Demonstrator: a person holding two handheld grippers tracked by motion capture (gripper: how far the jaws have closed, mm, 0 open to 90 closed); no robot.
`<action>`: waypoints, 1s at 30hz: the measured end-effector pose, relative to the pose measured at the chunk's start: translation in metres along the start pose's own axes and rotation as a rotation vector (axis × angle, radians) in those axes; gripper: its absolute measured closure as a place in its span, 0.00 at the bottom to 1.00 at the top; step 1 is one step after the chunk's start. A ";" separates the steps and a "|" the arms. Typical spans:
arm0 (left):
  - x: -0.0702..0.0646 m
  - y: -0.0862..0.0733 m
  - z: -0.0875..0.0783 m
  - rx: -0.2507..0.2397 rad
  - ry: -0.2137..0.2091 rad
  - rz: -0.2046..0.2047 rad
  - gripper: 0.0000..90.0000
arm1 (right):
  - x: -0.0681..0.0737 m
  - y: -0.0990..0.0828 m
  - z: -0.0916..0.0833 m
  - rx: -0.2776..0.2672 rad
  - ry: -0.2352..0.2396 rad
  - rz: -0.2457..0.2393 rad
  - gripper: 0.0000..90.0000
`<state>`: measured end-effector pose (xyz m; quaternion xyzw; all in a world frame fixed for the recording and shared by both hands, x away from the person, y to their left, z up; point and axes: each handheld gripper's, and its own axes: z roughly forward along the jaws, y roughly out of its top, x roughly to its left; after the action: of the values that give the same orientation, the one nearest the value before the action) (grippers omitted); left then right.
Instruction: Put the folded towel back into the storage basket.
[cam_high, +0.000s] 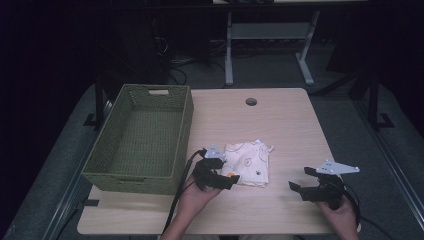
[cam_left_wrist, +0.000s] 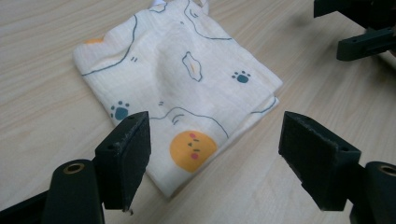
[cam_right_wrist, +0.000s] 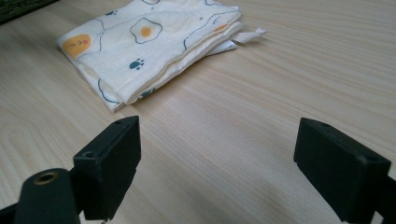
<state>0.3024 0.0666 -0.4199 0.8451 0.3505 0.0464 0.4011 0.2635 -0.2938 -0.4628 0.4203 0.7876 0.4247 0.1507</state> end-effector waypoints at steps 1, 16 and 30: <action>0.000 0.001 0.001 0.004 0.004 0.004 0.29 | 0.000 0.000 0.000 -0.003 -0.002 -0.001 0.16; 0.004 0.033 0.027 0.084 0.027 0.040 0.29 | -0.003 -0.001 0.001 0.000 0.007 0.002 0.16; 0.003 0.054 0.064 0.173 0.058 0.063 0.38 | -0.003 -0.001 0.002 -0.002 0.008 0.001 0.16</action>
<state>0.3580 0.0037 -0.4253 0.8855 0.3377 0.0529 0.3146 0.2657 -0.2956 -0.4649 0.4188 0.7876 0.4271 0.1476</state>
